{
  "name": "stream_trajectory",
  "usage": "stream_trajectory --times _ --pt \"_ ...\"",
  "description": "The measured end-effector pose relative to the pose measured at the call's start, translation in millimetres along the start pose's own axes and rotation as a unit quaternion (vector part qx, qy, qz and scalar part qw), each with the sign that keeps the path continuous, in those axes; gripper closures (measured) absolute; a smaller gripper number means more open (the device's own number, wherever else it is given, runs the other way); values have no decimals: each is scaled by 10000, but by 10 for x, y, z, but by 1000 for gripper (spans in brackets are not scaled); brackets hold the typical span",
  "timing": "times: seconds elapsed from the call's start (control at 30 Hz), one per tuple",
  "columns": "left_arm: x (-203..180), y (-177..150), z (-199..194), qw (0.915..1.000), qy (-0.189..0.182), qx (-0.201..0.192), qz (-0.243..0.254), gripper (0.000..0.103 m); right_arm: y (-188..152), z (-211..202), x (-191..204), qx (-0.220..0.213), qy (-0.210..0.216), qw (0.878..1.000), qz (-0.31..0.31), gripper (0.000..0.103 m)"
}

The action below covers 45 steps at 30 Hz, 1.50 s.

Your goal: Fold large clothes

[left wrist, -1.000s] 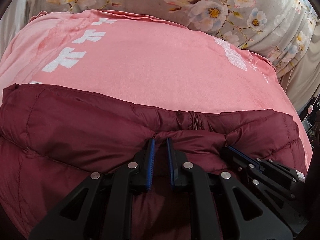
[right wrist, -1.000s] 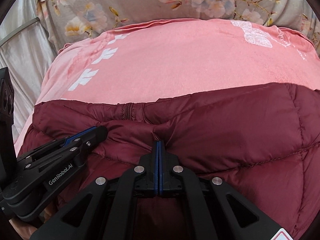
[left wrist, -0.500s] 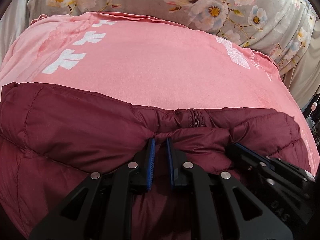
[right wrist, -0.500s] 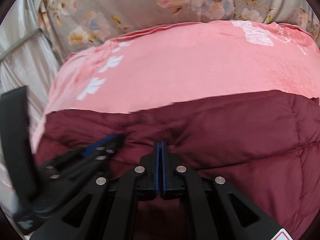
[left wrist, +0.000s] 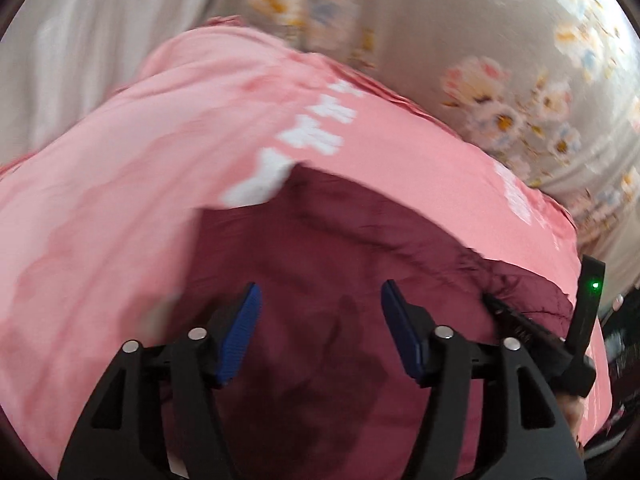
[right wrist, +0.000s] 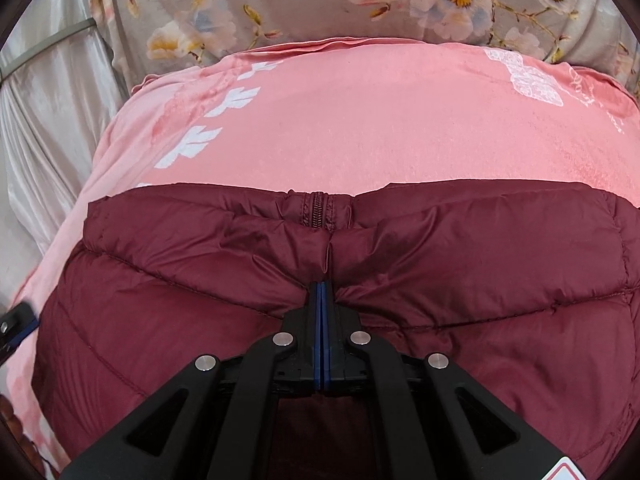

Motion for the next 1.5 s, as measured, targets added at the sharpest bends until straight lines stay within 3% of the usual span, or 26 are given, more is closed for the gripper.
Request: stream_trajectory --times 0.13,0.23,0.37,0.53,0.63,0.7,0.77,0.97,1.17,1.37,1.5 --pt "583 -200 -145 9972 176 179 -707 31 5 -6 -10 -3 14 10000 2 103" --pt "775 -371 -31 9917 -120 481 -1182 30 -17 -150 -3 -123 165 9996 200 100" --pt "713 -351 7 9915 -337 322 -1211 30 -168 -402 98 -172 352 9991 178 100" --pt "579 -324 156 9875 -648 480 -1353 31 -396 -518 136 -75 543 9979 337 100" --pt "487 -304 134 9877 -732 450 -1307 47 -461 -464 158 -23 485 9986 233 101" --pt "400 -251 47 9896 -756 346 -1177 62 -485 -413 165 -16 485 9986 227 103" --pt "299 -201 -69 9910 -836 244 -1014 84 -507 -373 176 -48 458 9988 177 103" --pt "-196 24 -531 9916 -1226 -151 -377 91 -600 -719 129 -107 762 9962 417 103" --pt "-794 102 -907 9859 -1596 -313 400 92 -1065 -1085 79 138 1003 9937 473 103" --pt "-1537 -69 -1073 9713 -1937 -277 1354 92 -1259 -938 32 163 1271 9889 755 103" --pt "-2052 -263 -1036 9582 -2084 -177 1950 92 -1334 -984 -125 35 1742 9771 1218 103"
Point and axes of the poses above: each gripper's, at about its wrist camera, not at the fingertips, and z roughly the way its jaws point, x to its left, y to its top, the point moved 3 cm from there along z, roughly the way its jaws point, and after that the axes turned 1 degree about y, right-handed, at the moved point
